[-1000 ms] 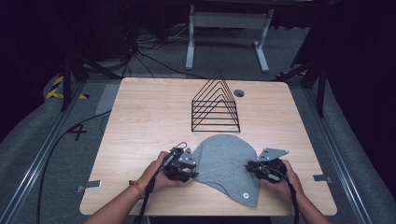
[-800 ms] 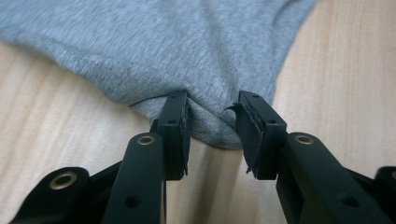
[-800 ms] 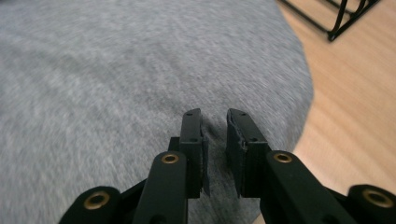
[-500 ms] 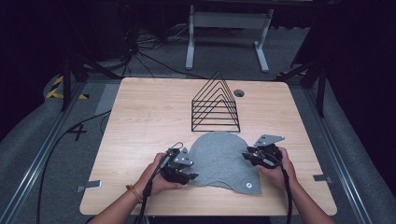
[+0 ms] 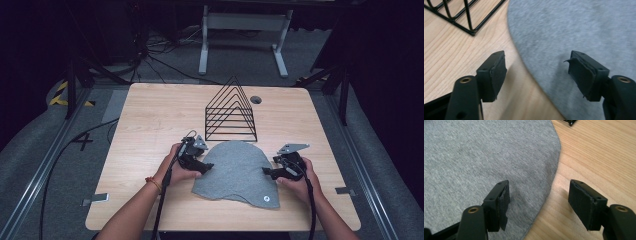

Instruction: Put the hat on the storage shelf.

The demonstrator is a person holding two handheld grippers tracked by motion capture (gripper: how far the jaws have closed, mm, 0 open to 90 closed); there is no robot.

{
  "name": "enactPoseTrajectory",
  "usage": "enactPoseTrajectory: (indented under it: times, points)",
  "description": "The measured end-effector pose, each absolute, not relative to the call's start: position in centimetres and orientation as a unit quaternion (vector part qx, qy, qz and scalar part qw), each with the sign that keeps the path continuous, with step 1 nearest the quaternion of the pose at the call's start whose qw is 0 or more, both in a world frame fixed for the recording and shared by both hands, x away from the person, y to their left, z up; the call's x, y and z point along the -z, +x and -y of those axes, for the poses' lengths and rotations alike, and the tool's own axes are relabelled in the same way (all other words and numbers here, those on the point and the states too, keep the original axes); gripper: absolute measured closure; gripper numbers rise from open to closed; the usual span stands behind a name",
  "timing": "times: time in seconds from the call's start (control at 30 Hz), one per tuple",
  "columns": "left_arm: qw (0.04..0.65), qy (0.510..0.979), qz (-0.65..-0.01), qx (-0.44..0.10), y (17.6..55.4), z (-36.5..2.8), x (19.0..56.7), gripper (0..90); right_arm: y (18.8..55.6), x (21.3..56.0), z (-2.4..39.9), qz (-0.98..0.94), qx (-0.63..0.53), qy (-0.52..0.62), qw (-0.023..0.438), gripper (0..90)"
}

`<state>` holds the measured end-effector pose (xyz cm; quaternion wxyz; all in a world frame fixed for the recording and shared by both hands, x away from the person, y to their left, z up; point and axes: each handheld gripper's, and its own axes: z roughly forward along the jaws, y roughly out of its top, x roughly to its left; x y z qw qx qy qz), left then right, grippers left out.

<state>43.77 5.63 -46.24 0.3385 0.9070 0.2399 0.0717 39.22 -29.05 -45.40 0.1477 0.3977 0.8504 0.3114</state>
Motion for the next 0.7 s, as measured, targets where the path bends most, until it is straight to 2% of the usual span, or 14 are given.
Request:
enactPoseTrajectory:
  times: [0.1,0.2,0.27,0.33,0.47,0.53,0.63,0.7]
  points:
    - [0.342,0.906,-0.241,-0.067,43.72,-5.63,46.42,27.3,39.14,45.49,28.98,-0.849,-0.315,0.396,0.152,38.1]
    - [0.345,0.906,-0.235,-0.071,43.54,-5.62,46.45,28.7,39.07,45.58,28.79,-0.846,-0.325,0.392,0.156,47.4]
    - [0.352,0.903,-0.237,-0.069,43.21,-5.48,46.45,36.3,39.00,45.41,28.47,-0.851,-0.320,0.388,0.153,56.8]
    - [0.356,0.905,-0.229,-0.051,43.01,-5.31,46.27,43.6,38.93,45.30,28.18,-0.852,-0.318,0.389,0.147,62.5]
    - [0.373,0.899,-0.229,-0.003,42.97,-5.62,46.32,65.7,39.00,45.26,28.12,-0.852,-0.325,0.389,0.131,74.4]
    - [0.378,0.897,-0.229,0.012,43.10,-5.86,46.43,72.9,39.02,45.29,28.21,-0.855,-0.330,0.382,0.121,81.5]
    - [0.386,0.893,-0.232,0.023,43.26,-6.17,46.63,81.0,39.04,45.32,28.32,-0.857,-0.334,0.375,0.117,83.0]
    - [0.381,0.896,-0.228,0.015,43.19,-6.21,46.56,83.0,38.95,45.41,28.53,-0.857,-0.341,0.369,0.117,84.1]
